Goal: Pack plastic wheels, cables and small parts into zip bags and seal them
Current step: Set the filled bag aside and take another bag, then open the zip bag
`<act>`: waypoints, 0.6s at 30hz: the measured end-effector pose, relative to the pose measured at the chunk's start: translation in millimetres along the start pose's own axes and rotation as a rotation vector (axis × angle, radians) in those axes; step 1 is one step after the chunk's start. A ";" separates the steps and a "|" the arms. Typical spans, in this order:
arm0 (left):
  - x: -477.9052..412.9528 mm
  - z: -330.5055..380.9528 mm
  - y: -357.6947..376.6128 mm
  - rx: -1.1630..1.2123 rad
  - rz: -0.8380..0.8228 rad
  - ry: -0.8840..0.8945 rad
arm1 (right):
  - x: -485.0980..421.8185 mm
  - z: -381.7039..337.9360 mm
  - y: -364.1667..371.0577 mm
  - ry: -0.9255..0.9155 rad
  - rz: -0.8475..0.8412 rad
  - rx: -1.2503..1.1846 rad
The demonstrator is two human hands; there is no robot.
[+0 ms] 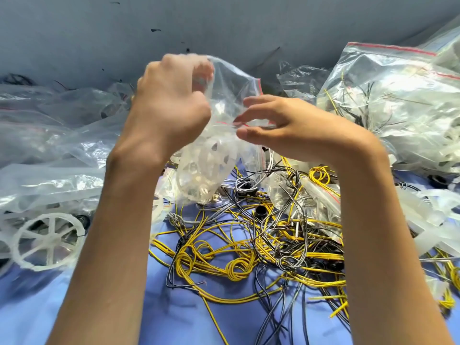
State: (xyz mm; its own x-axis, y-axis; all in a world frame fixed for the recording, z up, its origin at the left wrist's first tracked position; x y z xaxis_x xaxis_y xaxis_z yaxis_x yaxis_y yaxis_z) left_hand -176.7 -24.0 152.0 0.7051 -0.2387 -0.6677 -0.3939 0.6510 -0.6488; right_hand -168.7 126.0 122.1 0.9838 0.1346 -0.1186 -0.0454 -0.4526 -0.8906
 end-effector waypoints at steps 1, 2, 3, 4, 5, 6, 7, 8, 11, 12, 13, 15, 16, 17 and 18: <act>0.5 -2.0 1.6 -0.014 -0.019 -0.011 | -0.9 2.3 3.1 0.006 -0.031 0.034; 0.3 -4.2 1.4 -0.020 0.005 -0.024 | -1.3 4.0 5.8 0.011 -0.063 0.058; -0.2 -6.2 -0.7 -0.030 0.064 -0.037 | -1.4 4.4 7.0 0.008 -0.083 0.063; -0.4 -8.0 -4.3 -0.050 0.139 -0.051 | -1.3 2.8 6.3 -0.006 -0.085 0.048; -0.7 -9.0 -8.9 -0.075 0.214 -0.063 | -1.4 0.1 4.1 -0.027 -0.070 0.021; -0.7 -10.2 -13.4 -0.095 0.280 -0.073 | -1.0 -3.5 1.7 -0.050 -0.054 -0.010; -0.3 -10.8 -17.8 -0.106 0.336 -0.078 | -0.5 -7.2 0.7 -0.070 -0.051 -0.044; 0.6 -9.8 -21.3 -0.110 0.385 -0.075 | 0.1 -10.4 1.3 -0.088 -0.068 -0.080; 5.2 0.5 -28.5 -0.137 0.502 -0.021 | 0.4 -18.7 10.0 -0.128 -0.167 -0.120; 5.9 4.2 -29.4 -0.153 0.521 -0.003 | 0.0 -20.0 12.3 -0.128 -0.192 -0.130; 5.5 6.7 -29.3 -0.167 0.517 0.016 | -0.8 -19.7 14.0 -0.120 -0.205 -0.135; 1.8 6.4 -23.0 -0.183 0.418 0.062 | -2.7 -13.9 15.7 -0.087 -0.201 -0.099; 0.2 3.7 -17.5 -0.184 0.329 0.074 | -3.2 -10.6 15.9 -0.070 -0.178 -0.069; -0.8 -1.1 -11.7 -0.185 0.229 0.061 | -3.6 -7.9 15.2 -0.055 -0.128 -0.053; -0.9 -7.4 -6.4 -0.187 0.134 0.021 | -4.1 -5.9 12.1 -0.045 -0.048 -0.060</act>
State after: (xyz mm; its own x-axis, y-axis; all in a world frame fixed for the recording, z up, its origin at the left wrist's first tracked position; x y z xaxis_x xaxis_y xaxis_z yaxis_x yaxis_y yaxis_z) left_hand -179.2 -33.3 154.1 0.6271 -0.1754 -0.7589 -0.5875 0.5333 -0.6087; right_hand -172.3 114.7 114.3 0.9756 0.1967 -0.0972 0.0137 -0.4967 -0.8678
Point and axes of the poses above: each hand's wrist, its own x-axis away from the middle knuckle, its own y-axis out of the palm, z = x × y, the point moved 5 cm from there along -x, towards the middle knuckle, and after that the axes turned 15 degrees about y, right-handed, at the moved point
